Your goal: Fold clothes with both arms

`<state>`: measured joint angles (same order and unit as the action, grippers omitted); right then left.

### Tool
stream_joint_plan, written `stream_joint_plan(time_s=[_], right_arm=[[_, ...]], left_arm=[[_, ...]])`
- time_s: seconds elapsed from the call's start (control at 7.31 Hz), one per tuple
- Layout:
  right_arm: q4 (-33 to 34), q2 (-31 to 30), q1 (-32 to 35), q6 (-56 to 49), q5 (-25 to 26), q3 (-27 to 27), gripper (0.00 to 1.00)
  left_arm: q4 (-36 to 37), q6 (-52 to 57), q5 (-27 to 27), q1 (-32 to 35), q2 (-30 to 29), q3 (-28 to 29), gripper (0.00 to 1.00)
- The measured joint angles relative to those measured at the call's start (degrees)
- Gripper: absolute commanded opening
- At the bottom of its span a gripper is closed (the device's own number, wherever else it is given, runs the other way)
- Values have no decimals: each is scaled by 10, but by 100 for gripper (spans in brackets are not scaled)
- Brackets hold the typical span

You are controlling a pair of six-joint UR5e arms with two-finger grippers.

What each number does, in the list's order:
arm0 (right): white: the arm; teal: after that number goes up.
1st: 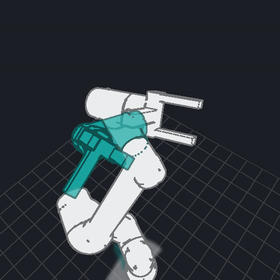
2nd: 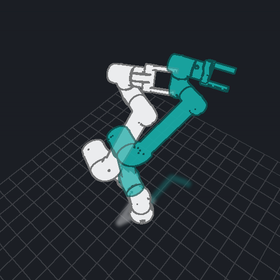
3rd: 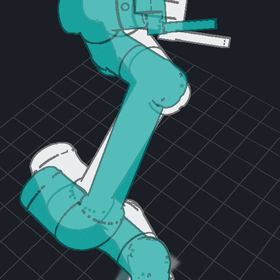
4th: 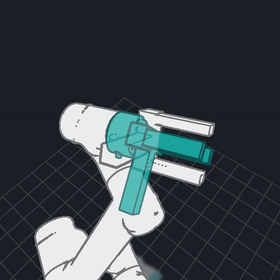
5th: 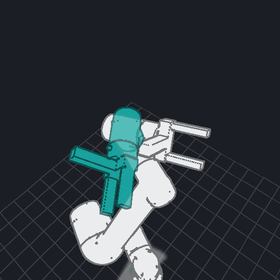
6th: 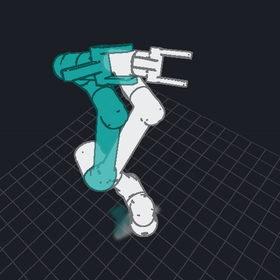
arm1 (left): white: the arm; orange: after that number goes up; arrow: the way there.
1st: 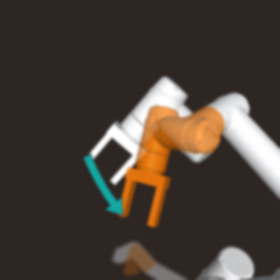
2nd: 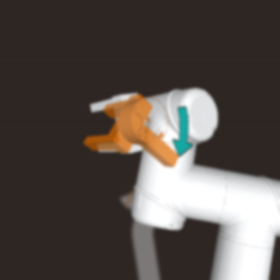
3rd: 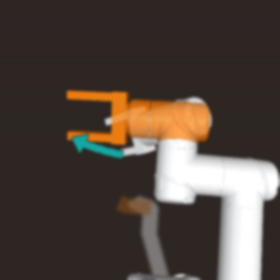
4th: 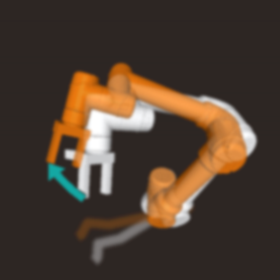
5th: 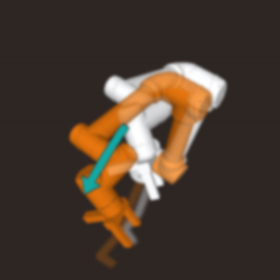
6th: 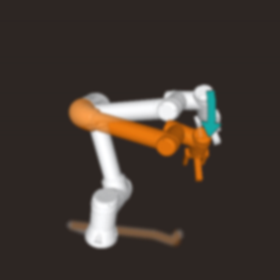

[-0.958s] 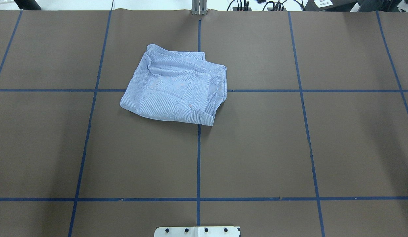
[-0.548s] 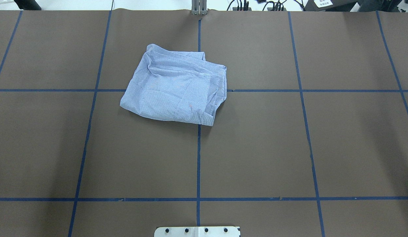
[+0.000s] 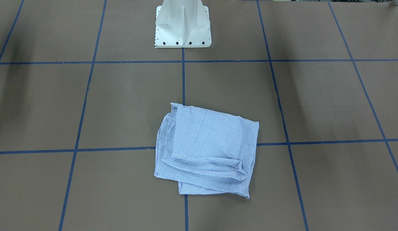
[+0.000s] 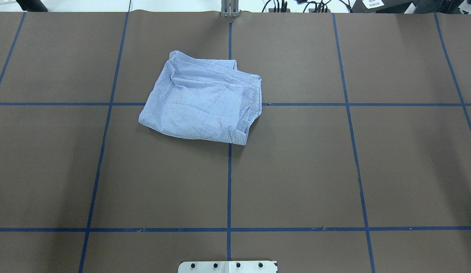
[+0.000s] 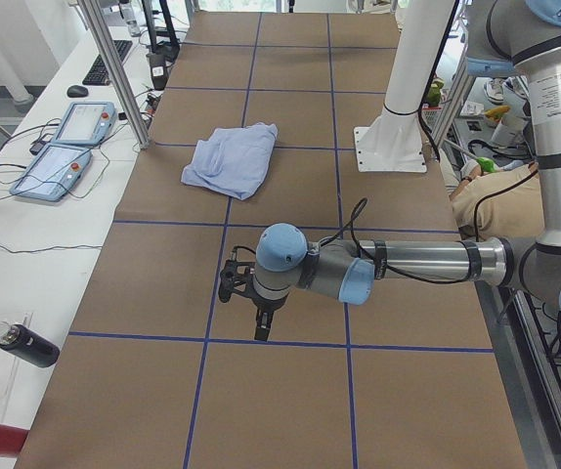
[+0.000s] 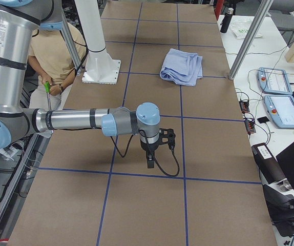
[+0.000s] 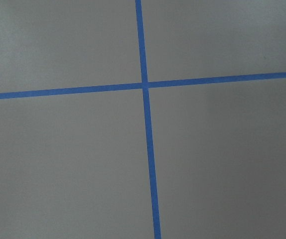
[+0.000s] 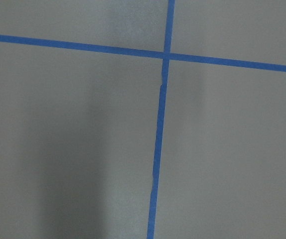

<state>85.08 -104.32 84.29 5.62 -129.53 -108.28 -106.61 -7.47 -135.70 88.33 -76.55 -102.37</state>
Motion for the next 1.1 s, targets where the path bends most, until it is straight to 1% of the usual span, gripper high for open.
stream_joint_plan(time_s=[1.1], right_arm=[[-1,3,0,-1,-7,-8,100]], left_arm=[[2,0,3,0,6,8,100]])
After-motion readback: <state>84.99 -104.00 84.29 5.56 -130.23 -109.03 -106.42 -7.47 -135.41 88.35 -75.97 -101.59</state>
